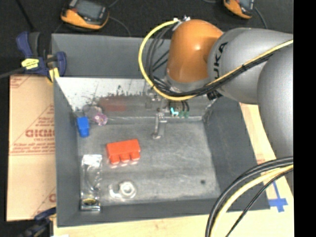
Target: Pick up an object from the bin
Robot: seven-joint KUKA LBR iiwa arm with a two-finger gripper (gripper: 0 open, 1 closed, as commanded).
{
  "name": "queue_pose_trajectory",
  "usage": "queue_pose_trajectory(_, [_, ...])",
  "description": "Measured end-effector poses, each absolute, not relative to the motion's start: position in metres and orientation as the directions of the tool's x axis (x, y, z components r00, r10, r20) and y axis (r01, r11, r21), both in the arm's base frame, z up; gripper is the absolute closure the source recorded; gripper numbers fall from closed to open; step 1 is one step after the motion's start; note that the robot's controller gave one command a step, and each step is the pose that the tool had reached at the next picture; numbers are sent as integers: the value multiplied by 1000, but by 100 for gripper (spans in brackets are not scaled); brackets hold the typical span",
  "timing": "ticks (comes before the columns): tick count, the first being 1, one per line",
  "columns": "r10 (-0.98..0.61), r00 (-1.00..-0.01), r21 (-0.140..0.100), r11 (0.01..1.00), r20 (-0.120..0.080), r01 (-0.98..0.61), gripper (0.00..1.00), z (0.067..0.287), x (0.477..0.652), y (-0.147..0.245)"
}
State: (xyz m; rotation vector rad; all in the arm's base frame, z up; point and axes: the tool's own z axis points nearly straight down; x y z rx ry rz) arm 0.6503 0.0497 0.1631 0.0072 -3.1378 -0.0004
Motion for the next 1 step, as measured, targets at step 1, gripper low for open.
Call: queue_pose_trajectory(1, [-19, -1000, 1, 1000, 5, -19, 0, 68, 612, 122])
